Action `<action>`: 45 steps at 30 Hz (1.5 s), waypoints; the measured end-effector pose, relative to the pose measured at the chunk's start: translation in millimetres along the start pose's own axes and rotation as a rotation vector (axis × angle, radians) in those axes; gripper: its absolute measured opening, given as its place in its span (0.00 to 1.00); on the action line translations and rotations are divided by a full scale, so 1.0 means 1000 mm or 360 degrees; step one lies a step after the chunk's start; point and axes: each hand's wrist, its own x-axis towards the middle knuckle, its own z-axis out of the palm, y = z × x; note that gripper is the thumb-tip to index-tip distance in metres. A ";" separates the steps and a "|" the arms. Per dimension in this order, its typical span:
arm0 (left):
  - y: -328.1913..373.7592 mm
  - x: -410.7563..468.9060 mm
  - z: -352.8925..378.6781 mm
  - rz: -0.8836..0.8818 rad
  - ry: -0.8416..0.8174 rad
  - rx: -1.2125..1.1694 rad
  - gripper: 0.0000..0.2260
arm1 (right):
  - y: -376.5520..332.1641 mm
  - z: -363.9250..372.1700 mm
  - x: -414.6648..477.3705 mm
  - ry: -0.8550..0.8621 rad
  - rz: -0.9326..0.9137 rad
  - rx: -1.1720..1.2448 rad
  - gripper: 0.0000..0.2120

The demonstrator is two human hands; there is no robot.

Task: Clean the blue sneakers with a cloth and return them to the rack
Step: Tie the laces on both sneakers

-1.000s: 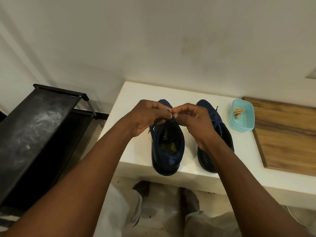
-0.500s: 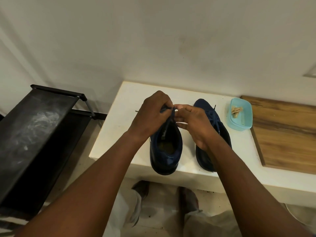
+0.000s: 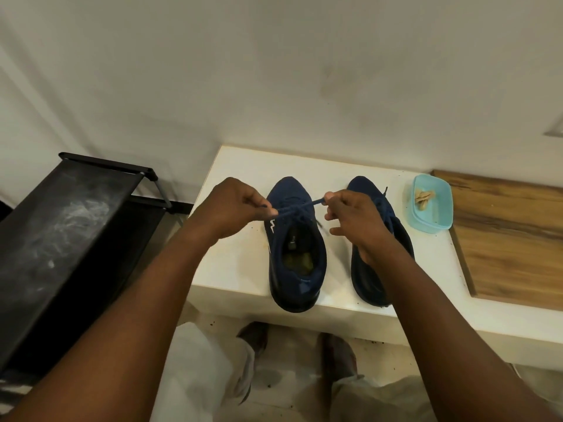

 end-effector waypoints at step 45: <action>0.011 -0.011 0.020 -0.0389 -0.0247 -0.0200 0.10 | -0.003 0.011 -0.001 0.0023 0.0124 0.0575 0.08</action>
